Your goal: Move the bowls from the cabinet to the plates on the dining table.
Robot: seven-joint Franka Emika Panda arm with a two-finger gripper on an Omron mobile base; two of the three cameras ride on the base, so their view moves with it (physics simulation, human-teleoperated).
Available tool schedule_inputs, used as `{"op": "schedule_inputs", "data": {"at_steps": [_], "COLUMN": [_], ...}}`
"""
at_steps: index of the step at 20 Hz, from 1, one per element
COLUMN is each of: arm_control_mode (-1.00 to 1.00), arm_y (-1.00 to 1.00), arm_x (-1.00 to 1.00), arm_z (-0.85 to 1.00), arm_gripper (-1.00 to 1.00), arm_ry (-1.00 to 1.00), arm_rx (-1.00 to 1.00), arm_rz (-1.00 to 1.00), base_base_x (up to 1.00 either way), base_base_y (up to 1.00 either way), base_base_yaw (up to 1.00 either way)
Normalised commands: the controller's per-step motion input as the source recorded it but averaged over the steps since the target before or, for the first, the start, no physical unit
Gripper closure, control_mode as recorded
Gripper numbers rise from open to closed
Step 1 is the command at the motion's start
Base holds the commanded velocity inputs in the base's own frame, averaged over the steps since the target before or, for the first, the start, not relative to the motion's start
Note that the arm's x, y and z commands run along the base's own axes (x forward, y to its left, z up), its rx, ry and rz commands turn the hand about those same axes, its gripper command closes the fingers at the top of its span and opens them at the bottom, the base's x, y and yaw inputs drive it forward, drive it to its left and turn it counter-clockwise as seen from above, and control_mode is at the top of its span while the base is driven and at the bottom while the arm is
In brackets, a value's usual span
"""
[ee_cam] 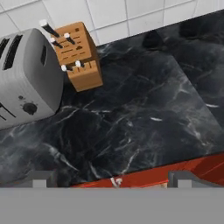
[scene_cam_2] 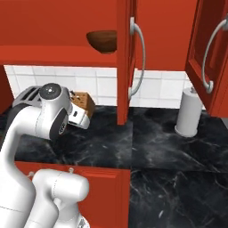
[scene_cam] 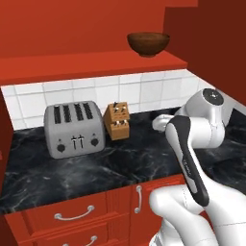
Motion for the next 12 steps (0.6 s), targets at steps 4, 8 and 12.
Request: {"op": "schedule_inputs", "data": {"at_steps": [4,8,12], "arm_control_mode": [1.00,1.00,1.00], "arm_y": [0.00,0.00,0.00], "arm_x": [0.00,0.00,0.00], "arm_z": [0.00,0.00,0.00], "arm_gripper": [-1.00,-1.00,-1.00], "arm_ry": [0.00,0.00,0.00], "arm_rx": [0.00,0.00,0.00], "arm_rz": [0.00,0.00,0.00], "base_base_x": [0.18,-0.01,0.00], "base_base_y": [-0.30,-0.30,-0.37], "base_base_yaw": [0.04,0.05,0.04]}}
